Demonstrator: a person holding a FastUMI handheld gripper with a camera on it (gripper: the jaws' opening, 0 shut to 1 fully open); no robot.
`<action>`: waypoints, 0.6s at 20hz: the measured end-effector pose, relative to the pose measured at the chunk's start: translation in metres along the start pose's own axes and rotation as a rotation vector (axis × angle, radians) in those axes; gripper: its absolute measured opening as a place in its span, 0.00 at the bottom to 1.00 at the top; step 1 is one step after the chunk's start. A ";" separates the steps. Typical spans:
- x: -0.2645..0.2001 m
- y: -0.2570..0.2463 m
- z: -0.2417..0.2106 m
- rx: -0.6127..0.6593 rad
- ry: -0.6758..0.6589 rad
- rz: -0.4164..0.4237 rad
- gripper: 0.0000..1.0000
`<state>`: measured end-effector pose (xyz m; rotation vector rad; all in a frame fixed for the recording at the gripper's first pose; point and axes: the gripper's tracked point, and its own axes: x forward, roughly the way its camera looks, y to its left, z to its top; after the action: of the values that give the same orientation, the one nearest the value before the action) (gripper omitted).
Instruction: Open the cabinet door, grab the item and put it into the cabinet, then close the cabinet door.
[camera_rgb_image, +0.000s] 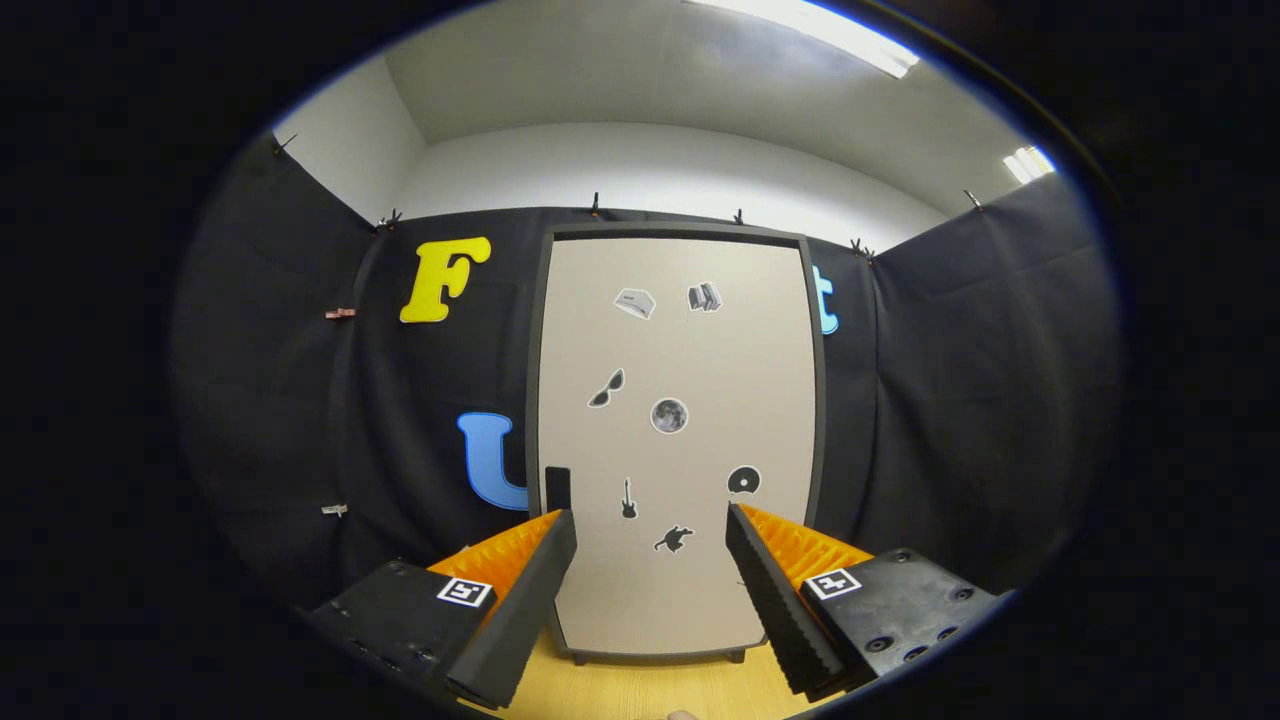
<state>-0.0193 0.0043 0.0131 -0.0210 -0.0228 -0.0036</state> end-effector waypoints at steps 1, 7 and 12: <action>0.000 0.003 -0.001 0.000 0.001 0.006 0.97; 0.003 0.032 -0.016 0.017 0.031 0.038 0.97; 0.017 0.060 -0.026 0.022 0.047 0.070 0.98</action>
<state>-0.0019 0.0639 -0.0140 -0.0002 0.0253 0.0661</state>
